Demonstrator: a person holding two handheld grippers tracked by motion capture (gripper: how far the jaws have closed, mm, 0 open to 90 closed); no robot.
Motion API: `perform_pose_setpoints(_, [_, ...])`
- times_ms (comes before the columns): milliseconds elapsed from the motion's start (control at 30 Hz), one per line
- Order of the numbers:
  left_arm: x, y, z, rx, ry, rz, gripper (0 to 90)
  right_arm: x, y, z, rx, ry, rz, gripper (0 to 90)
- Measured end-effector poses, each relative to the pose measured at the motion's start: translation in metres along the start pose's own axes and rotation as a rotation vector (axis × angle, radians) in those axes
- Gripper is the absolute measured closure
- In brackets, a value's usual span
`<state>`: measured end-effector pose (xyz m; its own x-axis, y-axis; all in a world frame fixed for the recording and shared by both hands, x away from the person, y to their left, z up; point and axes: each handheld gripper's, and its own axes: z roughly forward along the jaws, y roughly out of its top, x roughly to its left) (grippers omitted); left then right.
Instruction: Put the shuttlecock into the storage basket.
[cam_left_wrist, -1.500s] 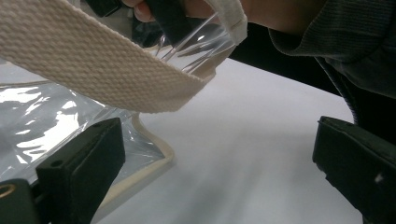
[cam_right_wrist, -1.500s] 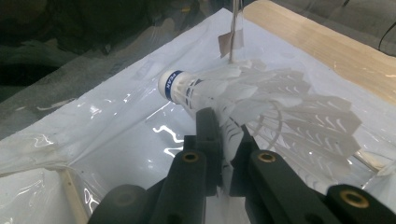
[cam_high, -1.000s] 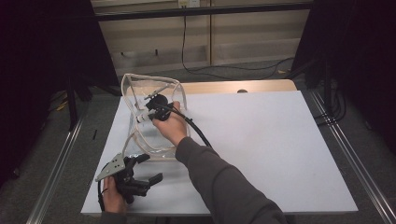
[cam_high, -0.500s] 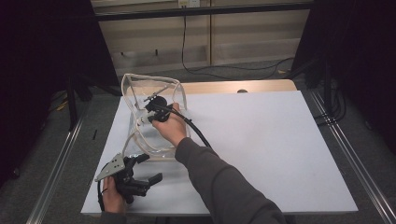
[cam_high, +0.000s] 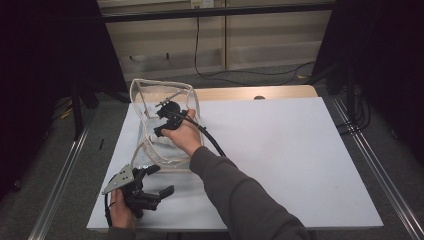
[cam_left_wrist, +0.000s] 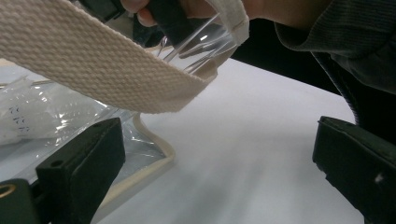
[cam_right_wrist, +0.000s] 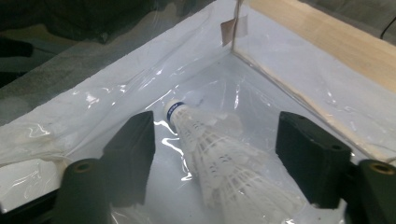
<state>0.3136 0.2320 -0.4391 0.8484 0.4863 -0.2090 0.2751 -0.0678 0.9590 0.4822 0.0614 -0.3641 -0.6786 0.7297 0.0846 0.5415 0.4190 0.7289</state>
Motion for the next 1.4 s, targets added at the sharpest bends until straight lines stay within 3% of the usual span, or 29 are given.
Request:
perform_pose_setpoints(167, [0.0,0.0,0.0,0.002,0.0,0.001,2.6,-0.002,0.004,-0.008,-0.024,0.003,0.0,24.9])
perform_pose_setpoints(500, [-0.001,0.001,0.001,-0.002,-0.003,-0.002,2.6,-0.001,0.008,-0.025,-0.033,0.058,0.013,20.5])
perform_pose_setpoints(833, [-0.001,0.001,0.001,0.0,-0.007,0.001,2.5,0.004,0.01,-0.042,-0.038,0.096,-0.01,15.7])
perform_pose_setpoints(1400, [-0.002,0.001,0.002,0.008,-0.004,0.003,2.5,-0.001,0.005,-0.067,-0.054,0.125,-0.02,11.8])
